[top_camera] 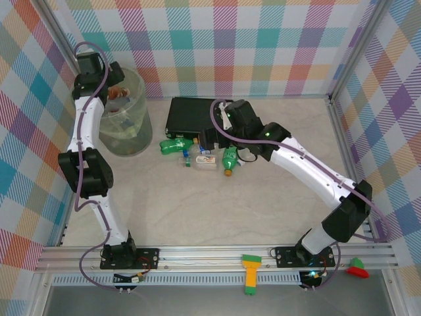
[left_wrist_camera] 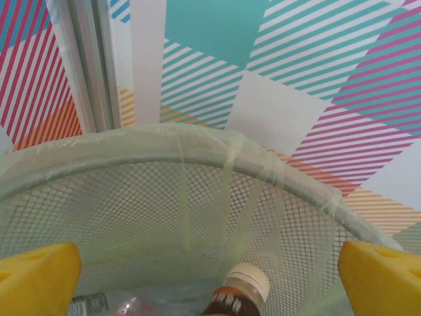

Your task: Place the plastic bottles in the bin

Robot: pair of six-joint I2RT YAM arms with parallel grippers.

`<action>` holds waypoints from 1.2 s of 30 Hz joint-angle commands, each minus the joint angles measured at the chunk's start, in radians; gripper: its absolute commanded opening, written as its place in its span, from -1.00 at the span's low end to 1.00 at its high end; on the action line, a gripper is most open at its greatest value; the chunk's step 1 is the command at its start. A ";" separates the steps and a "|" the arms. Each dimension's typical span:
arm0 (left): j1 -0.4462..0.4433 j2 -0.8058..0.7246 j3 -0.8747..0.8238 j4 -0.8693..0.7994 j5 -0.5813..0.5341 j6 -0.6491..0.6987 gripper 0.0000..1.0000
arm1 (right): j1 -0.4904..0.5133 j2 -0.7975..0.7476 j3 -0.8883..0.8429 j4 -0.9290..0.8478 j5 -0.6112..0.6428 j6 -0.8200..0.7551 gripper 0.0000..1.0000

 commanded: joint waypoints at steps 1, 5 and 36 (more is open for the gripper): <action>0.016 -0.074 0.021 -0.030 0.015 -0.026 0.99 | -0.004 -0.055 -0.017 0.031 0.000 0.011 0.98; 0.016 -0.103 0.024 -0.058 0.050 -0.067 0.99 | -0.007 -0.063 -0.036 0.037 0.011 0.011 0.98; -0.433 -0.506 -0.385 -0.154 0.172 -0.321 0.98 | -0.146 0.151 -0.345 0.173 -0.064 0.285 0.18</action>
